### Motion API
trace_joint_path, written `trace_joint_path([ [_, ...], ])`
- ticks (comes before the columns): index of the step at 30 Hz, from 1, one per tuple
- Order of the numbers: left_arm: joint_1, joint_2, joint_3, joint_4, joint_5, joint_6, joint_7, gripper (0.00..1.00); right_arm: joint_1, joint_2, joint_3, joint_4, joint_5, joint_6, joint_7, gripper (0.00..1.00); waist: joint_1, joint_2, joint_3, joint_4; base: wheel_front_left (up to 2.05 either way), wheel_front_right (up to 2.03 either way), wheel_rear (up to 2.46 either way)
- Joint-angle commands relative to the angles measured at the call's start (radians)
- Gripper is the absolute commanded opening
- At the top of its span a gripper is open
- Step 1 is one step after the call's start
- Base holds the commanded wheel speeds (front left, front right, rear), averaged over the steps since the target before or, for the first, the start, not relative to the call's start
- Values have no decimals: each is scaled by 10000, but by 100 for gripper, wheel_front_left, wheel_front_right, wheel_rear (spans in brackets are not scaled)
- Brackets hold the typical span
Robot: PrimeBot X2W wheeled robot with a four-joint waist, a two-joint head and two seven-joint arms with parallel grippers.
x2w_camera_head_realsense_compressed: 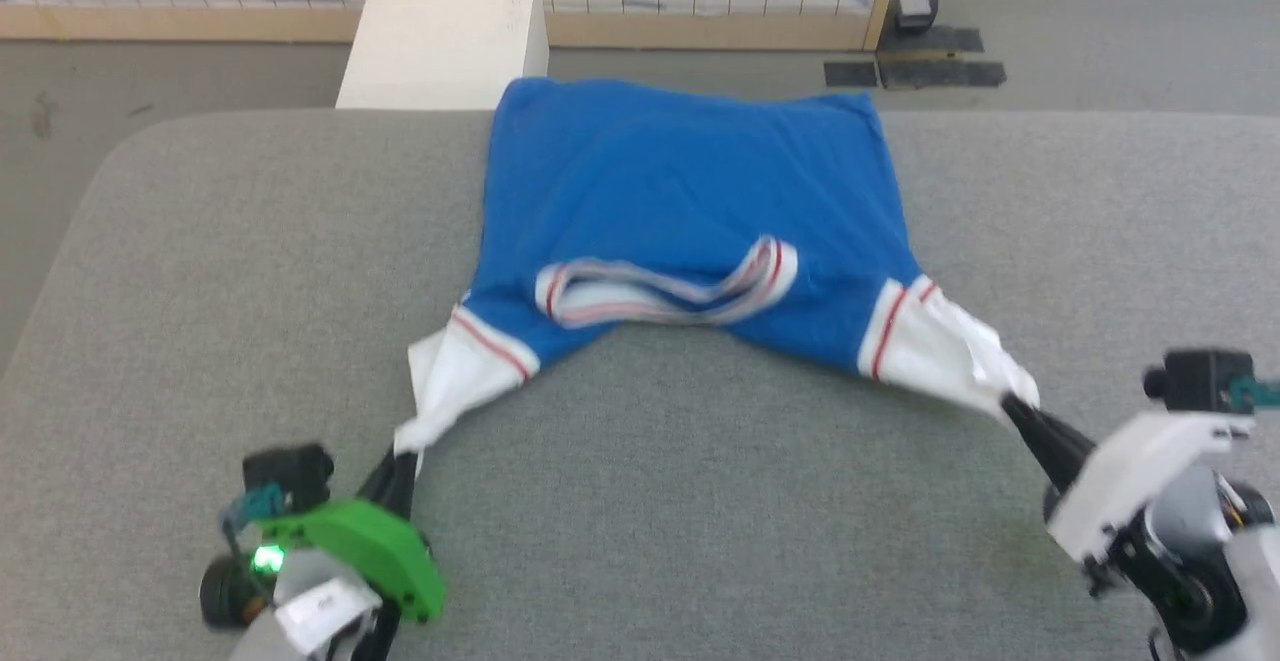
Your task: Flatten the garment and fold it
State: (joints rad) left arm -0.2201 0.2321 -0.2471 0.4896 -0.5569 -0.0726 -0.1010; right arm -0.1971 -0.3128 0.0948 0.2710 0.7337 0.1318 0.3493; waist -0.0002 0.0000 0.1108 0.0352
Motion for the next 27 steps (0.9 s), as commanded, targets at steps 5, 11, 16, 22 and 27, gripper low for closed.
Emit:
trace_joint_path([
  [5,1430,305,379,-1085,-517,505,560,0,1195,-150,-781,-532,-322,-11,555,0,2,0,-307,-142,0,0,0],
  [11,2684,616,718,-2490,-963,1151,1542,0,2208,30,-1702,-1269,-578,-11,1449,0,2,0,-336,-205,0,0,0],
  [16,3373,917,920,-3611,-1122,1820,2463,0,2620,213,-2269,-1956,-968,-11,2168,0,2,0,-197,-266,0,0,0],
  [22,3621,1198,1033,-4623,-1107,2339,3119,0,2585,482,-2569,-2613,-1471,-11,3045,0,2,0,-23,-285,0,0,0],
  [27,3433,1297,915,-4820,-1019,2405,3347,0,1832,391,-1753,-2800,-2050,-11,3954,0,2,0,177,-423,0,0,0],
])
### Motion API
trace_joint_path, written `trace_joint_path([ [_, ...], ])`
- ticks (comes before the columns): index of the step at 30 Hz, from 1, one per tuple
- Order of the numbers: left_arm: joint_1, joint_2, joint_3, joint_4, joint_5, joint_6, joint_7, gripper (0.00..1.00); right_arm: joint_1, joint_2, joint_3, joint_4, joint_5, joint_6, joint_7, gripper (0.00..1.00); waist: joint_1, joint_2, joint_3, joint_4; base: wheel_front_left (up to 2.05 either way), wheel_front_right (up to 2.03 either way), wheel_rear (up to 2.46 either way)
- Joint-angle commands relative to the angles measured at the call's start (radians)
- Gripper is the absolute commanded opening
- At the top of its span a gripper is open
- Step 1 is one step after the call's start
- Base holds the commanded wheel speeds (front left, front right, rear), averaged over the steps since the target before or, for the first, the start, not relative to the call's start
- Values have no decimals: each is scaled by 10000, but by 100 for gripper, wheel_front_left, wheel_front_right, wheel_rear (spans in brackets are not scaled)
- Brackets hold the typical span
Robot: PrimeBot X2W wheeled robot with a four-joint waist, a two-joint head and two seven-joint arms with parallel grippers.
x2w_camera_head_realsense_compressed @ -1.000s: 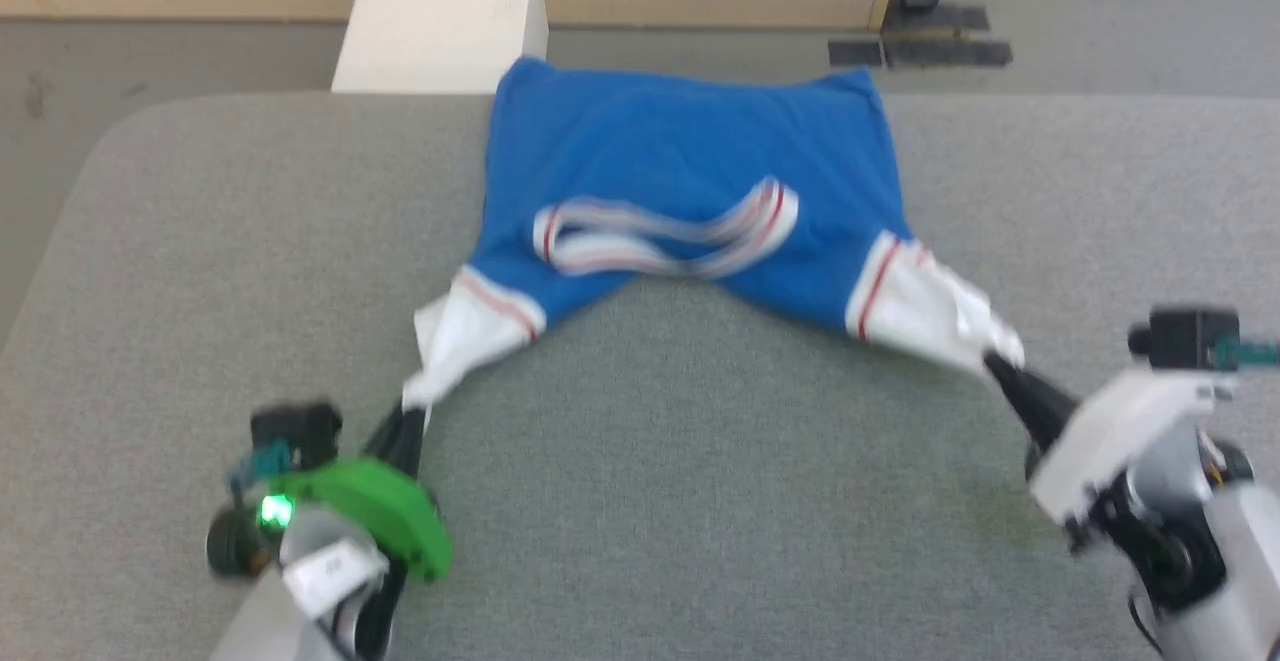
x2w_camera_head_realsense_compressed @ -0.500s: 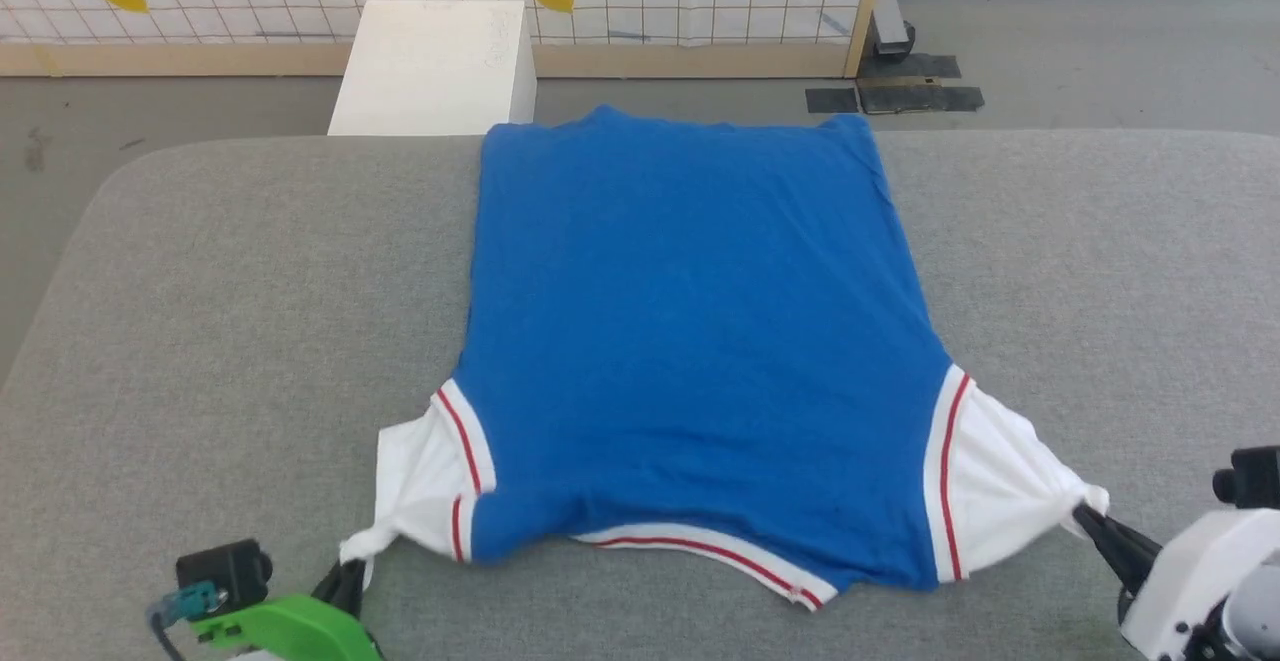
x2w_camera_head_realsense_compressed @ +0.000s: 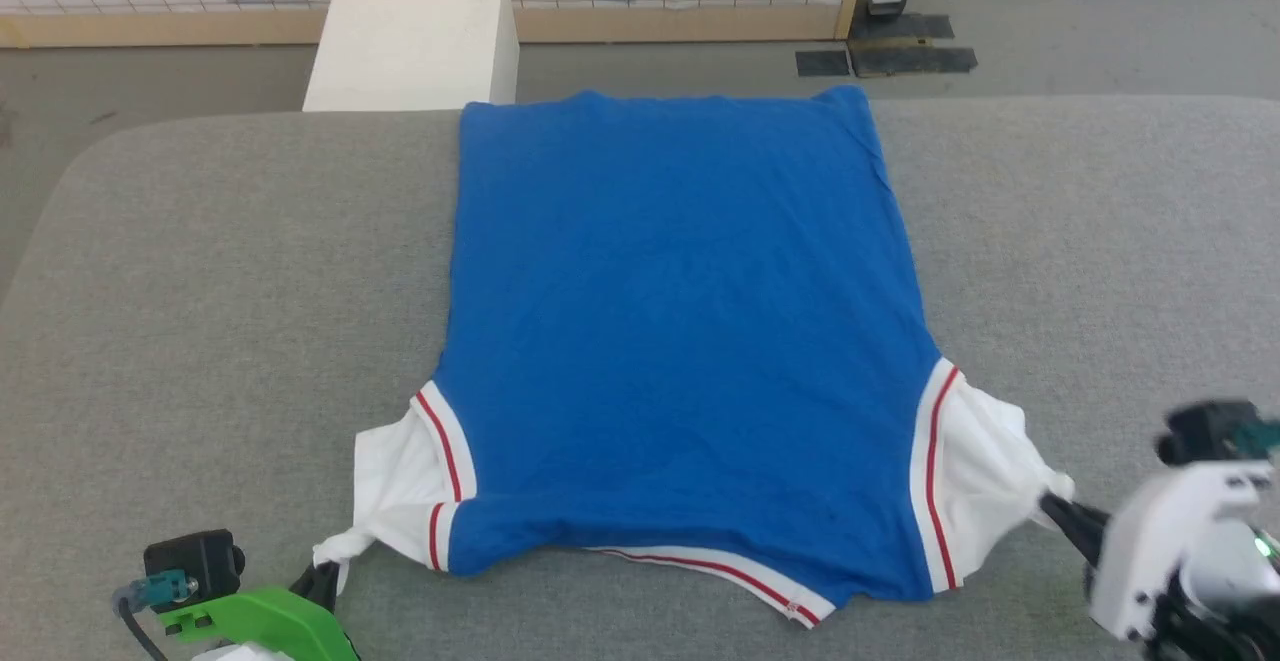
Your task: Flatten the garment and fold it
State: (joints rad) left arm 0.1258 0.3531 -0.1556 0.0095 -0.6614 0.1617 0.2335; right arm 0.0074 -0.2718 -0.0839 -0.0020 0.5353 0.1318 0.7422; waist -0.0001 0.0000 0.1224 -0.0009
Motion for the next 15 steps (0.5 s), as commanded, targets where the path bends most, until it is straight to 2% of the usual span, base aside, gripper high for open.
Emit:
trace_joint_path([
  [1,-76,75,5,-28,28,80,-13,0,-460,-11,248,-34,-135,-11,206,0,1,0,99,-101,0,0,0],
  [9,-519,23,-109,165,90,22,-119,0,-1950,-221,1663,994,-971,-11,1861,0,1,0,243,-91,0,0,0],
  [15,-880,-15,-231,244,239,-99,-406,0,-2579,-208,2174,2040,-1550,-11,2990,0,1,0,419,-62,0,0,0],
])
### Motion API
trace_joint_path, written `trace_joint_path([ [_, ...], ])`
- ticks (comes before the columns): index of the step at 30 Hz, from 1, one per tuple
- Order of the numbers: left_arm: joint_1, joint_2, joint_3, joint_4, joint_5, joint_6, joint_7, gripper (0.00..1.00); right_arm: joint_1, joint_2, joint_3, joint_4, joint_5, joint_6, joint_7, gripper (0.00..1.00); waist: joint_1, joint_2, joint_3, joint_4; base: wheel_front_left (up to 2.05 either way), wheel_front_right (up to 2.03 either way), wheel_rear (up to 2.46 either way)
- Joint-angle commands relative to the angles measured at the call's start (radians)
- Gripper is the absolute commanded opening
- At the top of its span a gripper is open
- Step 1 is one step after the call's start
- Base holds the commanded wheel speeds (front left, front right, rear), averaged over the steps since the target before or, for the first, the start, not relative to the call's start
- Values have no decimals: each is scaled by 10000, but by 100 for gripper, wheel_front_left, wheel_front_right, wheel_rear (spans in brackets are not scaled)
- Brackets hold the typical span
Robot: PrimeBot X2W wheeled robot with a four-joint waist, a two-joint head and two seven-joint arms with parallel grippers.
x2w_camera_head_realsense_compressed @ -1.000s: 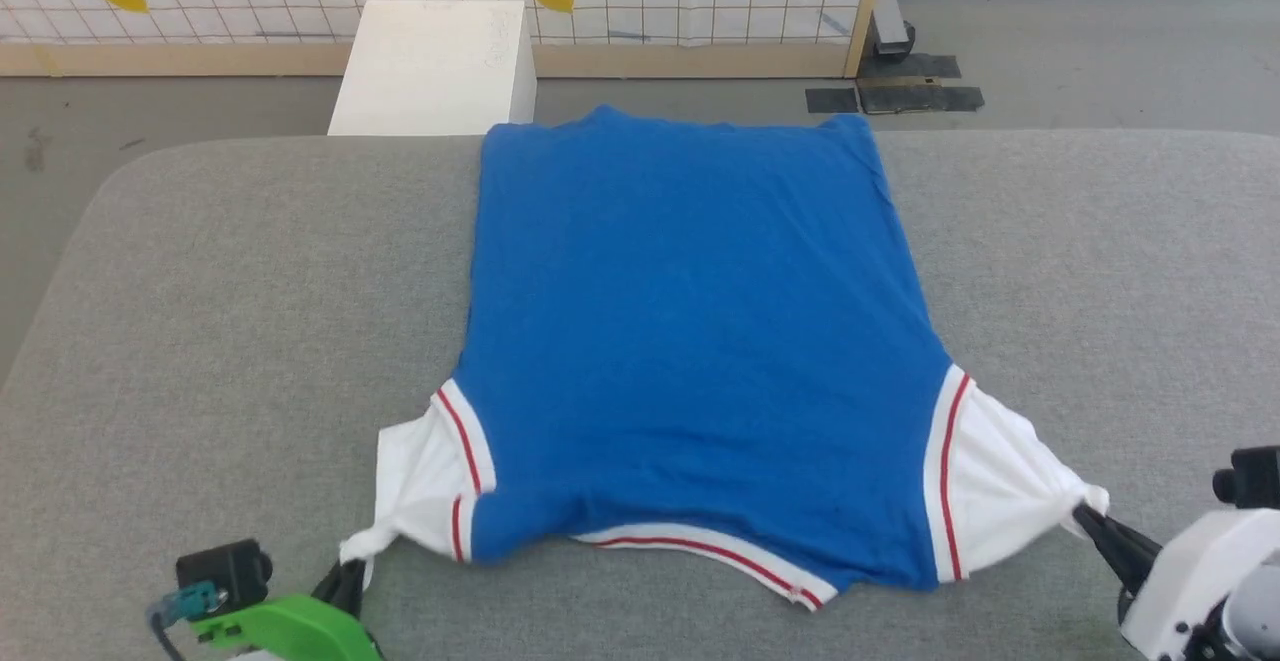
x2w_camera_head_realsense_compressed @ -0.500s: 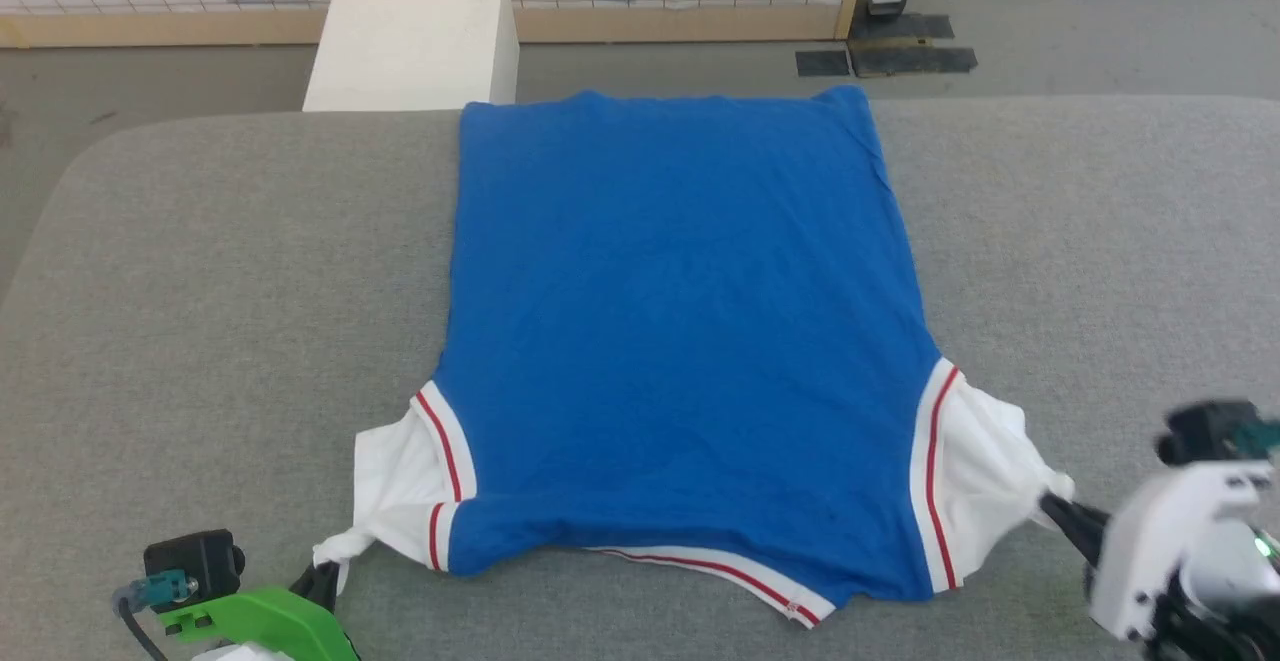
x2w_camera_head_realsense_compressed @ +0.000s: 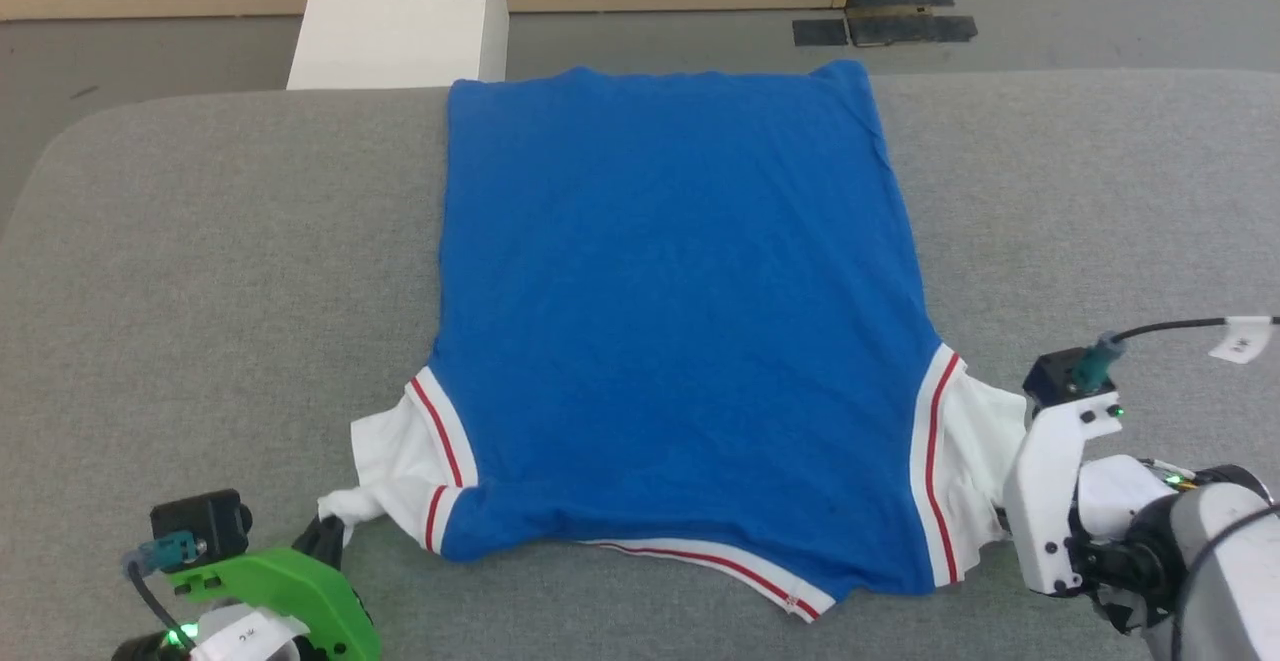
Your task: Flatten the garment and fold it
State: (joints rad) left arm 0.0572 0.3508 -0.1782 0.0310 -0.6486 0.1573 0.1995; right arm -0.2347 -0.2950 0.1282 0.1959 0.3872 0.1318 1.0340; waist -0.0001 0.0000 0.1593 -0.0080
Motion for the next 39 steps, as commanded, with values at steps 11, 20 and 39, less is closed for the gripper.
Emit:
trace_joint_path([
  [11,-400,-83,-73,138,147,-115,-404,0,-483,117,47,177,452,-11,-200,100,1,0,76,-75,0,0,0],
  [20,-163,-64,-60,-60,119,-25,-490,0,-188,710,-1689,-1758,1307,-11,-2389,100,1,0,-229,-173,0,0,0],
  [39,-333,-81,-108,-1275,449,134,-1111,0,-2138,1339,-2346,-688,-242,-11,-6098,100,1,0,1101,102,0,0,0],
])
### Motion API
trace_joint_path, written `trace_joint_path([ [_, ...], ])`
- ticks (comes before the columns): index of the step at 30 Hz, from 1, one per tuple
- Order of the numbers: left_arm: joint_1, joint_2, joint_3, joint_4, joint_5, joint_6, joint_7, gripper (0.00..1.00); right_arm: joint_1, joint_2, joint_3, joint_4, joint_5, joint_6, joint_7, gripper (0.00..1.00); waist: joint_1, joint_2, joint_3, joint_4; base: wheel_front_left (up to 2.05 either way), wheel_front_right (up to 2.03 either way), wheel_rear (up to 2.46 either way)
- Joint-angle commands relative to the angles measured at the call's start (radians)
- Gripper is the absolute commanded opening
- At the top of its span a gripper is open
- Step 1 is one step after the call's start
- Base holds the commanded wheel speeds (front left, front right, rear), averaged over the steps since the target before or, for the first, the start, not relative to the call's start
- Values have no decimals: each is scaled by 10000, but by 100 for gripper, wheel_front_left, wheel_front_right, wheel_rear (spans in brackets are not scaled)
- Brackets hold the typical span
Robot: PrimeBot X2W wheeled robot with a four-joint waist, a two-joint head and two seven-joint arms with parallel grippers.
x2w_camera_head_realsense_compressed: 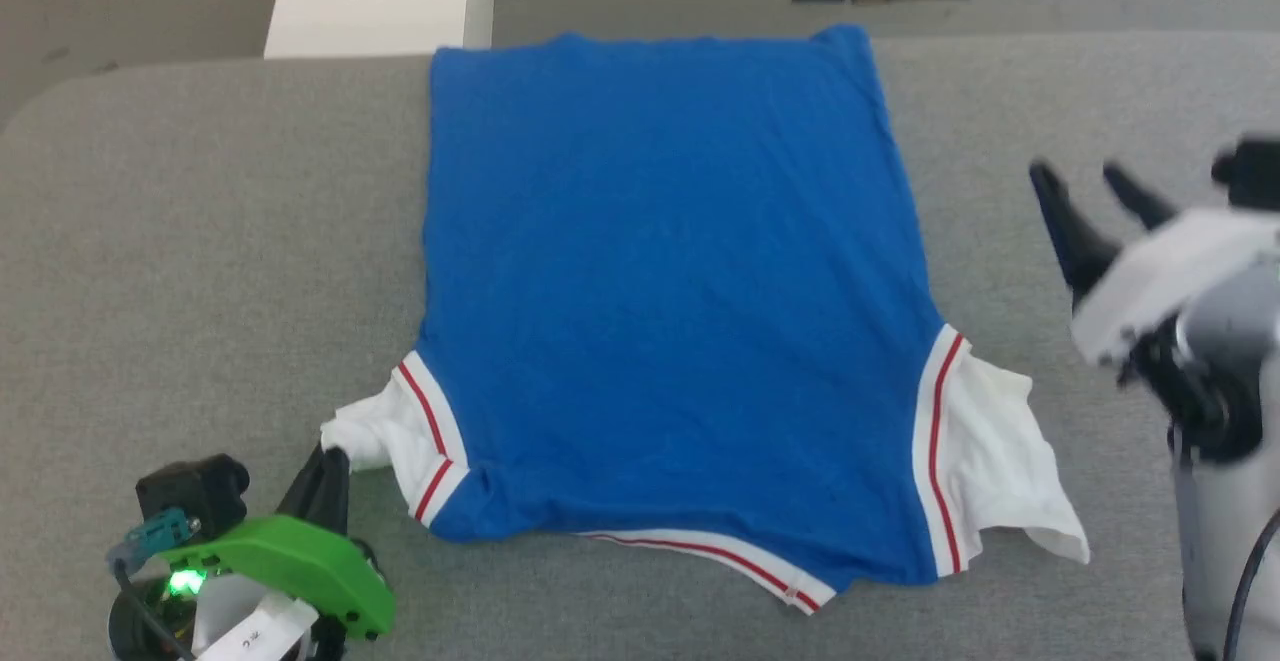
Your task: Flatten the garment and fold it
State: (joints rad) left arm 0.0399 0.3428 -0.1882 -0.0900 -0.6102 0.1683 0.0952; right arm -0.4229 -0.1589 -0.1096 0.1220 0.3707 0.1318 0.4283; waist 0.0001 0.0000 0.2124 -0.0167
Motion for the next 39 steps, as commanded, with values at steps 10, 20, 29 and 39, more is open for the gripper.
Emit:
trace_joint_path([
  [10,-811,-124,-269,-1374,432,-19,-459,0,-4252,-651,263,2112,-1447,-11,868,100,-1,0,2814,1177,0,0,0],
  [20,-1260,-357,-561,-2047,541,-213,-872,0,-7305,-1257,194,3776,-3021,-11,2939,100,-1,0,4578,2122,0,0,0],
  [29,-1619,-422,-754,-2532,746,-361,-1212,0,-8659,-1615,399,4082,-3877,-11,4579,100,-1,0,5628,2749,0,0,0],
  [39,-1713,-287,-854,-3248,981,-351,-1257,0,-9092,-1846,924,4171,-3949,-11,5468,100,-1,0,6127,2945,0,0,0],
])
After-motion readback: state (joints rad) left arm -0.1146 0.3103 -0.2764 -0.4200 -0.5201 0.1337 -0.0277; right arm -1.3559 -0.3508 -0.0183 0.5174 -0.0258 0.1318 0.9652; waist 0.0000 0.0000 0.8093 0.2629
